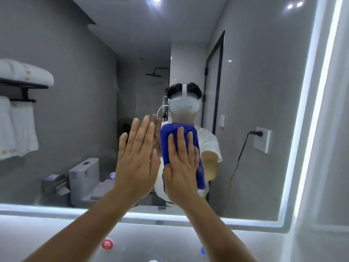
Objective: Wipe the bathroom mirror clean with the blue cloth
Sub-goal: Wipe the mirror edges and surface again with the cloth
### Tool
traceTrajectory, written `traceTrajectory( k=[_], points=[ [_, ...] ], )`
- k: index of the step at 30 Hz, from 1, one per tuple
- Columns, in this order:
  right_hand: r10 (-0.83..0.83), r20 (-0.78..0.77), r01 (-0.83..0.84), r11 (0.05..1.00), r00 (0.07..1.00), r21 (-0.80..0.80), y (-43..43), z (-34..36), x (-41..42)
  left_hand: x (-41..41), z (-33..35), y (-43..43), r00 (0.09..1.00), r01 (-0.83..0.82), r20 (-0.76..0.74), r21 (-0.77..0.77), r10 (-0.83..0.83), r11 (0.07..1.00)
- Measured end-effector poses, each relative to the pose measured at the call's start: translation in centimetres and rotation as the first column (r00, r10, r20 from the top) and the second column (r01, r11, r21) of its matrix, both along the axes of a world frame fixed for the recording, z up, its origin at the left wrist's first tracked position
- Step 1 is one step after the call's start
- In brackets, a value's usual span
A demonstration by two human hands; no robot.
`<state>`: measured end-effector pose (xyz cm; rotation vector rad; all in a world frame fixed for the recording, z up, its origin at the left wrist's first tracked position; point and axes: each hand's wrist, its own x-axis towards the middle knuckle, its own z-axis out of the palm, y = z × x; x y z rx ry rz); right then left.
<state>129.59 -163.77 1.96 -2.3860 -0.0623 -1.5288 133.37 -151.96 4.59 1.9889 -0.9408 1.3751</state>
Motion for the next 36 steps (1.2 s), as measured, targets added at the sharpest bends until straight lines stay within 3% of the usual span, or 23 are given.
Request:
traceTrajectory(
  k=[5, 9, 11, 17, 22, 29, 36],
  points=[
    [0.273, 0.012, -0.273, 0.962, 0.962, 0.026, -3.5, 1.1, -2.4, -0.1, -1.6, -1.8, 0.990, 0.107, 0.097, -0.018, -0.105, 0.994],
    [0.096, 0.113, -0.102, 0.994, 0.989, 0.050, -5.4, 2.2, -3.4, -1.2, -2.7, -4.7, 0.961, 0.160, 0.234, -0.022, -0.151, 0.987],
    [0.033, 0.093, -0.037, 0.999, 0.995, 0.035, -5.3, 2.4, -3.4, -1.5, -3.2, -5.8, 0.971, 0.126, 0.210, -0.033, -0.116, 0.992],
    [0.284, -0.020, -0.272, 0.932, 0.959, 0.239, -6.4, 3.5, -4.4, -2.9, -4.8, -9.4, 0.998, -0.026, 0.046, -0.092, 0.030, 0.995],
    [0.220, 0.098, -0.239, 0.929, 0.971, 0.282, -7.8, 3.4, -6.1, -2.4, -3.4, -12.3, 0.985, -0.147, -0.119, -0.229, 0.122, 0.962],
    [0.041, 0.217, -0.092, 0.968, 0.975, 0.232, -9.1, 1.8, -8.1, 0.9, -2.7, -12.0, 0.965, -0.240, 0.069, -0.143, 0.251, 0.960],
    [0.123, 0.213, -0.184, 0.939, 0.969, 0.292, -8.7, 0.1, -7.2, 4.1, 10.6, -6.9, 0.930, -0.257, 0.271, 0.004, 0.246, 0.966]
  ],
)
